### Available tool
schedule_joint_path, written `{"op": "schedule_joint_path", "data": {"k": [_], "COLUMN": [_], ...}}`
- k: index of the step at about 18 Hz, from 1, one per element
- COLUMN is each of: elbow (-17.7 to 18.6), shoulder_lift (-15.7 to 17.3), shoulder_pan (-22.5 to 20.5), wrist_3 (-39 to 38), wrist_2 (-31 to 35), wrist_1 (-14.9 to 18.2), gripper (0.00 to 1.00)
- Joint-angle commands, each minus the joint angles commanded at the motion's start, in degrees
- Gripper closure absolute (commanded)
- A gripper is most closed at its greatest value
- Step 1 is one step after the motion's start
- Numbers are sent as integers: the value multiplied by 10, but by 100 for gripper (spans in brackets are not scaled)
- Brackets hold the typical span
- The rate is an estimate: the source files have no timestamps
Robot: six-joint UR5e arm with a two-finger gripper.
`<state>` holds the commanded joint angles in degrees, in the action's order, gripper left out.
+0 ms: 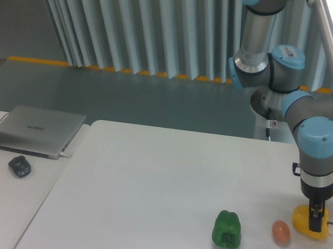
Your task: Place the yellow pepper in a basket
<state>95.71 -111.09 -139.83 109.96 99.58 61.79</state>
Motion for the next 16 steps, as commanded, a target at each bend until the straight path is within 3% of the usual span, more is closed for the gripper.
{"op": "schedule_joint_path", "data": {"k": [1,6,9,16], "elbow": [0,-13,-47,-71], "shoulder_lift": [0,19,34,61], "shoulder_pan": [0,-3,-6,-51], "wrist_3": [-7,-11,-13,-5], "wrist_2": [0,-5,-11,-48], "wrist_1": [1,11,55,88], "gripper": [60,60,60,60]}}
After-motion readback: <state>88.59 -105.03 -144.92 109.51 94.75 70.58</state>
